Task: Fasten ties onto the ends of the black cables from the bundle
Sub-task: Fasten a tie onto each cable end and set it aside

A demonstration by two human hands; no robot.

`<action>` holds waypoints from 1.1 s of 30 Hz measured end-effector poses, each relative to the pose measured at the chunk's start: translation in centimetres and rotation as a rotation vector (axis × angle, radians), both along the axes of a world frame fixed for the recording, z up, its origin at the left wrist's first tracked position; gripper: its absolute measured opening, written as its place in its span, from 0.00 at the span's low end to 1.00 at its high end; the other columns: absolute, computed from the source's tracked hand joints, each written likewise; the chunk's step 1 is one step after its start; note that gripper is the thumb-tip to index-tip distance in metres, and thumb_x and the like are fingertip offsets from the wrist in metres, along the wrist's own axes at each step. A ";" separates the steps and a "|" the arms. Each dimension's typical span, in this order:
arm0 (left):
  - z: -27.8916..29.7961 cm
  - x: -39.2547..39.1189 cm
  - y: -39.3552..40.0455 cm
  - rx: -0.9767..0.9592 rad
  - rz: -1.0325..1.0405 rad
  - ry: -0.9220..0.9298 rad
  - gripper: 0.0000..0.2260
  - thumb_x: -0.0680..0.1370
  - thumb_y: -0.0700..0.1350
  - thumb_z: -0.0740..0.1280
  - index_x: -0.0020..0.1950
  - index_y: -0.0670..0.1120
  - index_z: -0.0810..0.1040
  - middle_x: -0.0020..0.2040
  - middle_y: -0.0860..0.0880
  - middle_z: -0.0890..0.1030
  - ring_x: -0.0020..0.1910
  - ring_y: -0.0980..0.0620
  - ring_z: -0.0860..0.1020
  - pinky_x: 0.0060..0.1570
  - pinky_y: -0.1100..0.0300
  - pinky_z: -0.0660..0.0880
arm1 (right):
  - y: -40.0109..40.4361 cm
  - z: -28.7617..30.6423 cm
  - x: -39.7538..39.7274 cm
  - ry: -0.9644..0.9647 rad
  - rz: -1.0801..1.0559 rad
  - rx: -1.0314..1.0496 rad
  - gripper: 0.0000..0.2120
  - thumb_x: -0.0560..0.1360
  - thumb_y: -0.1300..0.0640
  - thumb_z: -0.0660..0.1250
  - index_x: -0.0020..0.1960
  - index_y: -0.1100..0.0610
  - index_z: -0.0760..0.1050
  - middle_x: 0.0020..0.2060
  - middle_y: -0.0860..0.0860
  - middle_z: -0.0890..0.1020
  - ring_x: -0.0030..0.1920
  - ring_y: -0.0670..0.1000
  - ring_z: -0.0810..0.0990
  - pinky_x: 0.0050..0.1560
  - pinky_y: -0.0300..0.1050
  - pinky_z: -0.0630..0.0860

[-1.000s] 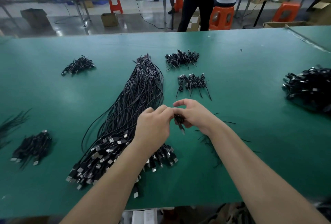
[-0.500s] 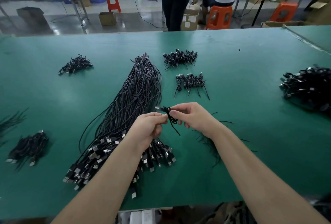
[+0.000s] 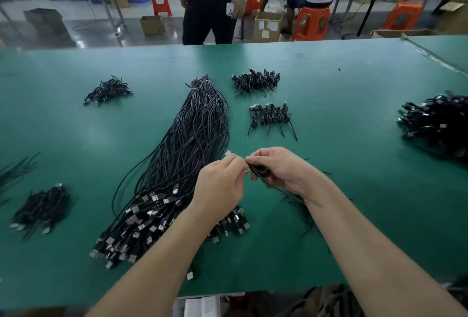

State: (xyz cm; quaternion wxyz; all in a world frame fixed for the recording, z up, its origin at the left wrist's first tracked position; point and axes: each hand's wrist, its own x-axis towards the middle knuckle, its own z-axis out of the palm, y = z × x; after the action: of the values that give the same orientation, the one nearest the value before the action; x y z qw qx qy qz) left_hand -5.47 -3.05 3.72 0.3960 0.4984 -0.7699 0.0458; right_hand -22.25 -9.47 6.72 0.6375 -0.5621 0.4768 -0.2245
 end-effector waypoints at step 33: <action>1.4 -0.8 -0.1 0.371 0.093 0.313 0.09 0.78 0.38 0.71 0.39 0.45 0.75 0.32 0.55 0.73 0.30 0.54 0.69 0.34 0.60 0.65 | 0.3 -0.2 0.8 0.012 -0.102 -0.050 0.06 0.79 0.56 0.70 0.46 0.55 0.74 0.34 0.55 0.78 0.27 0.48 0.70 0.27 0.40 0.69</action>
State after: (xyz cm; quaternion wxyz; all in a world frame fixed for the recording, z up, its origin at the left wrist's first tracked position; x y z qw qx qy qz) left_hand -6.24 -3.17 5.10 0.4098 0.5983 -0.6707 -0.1559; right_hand -21.44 -9.19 6.50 0.6081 -0.5541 0.5030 -0.2649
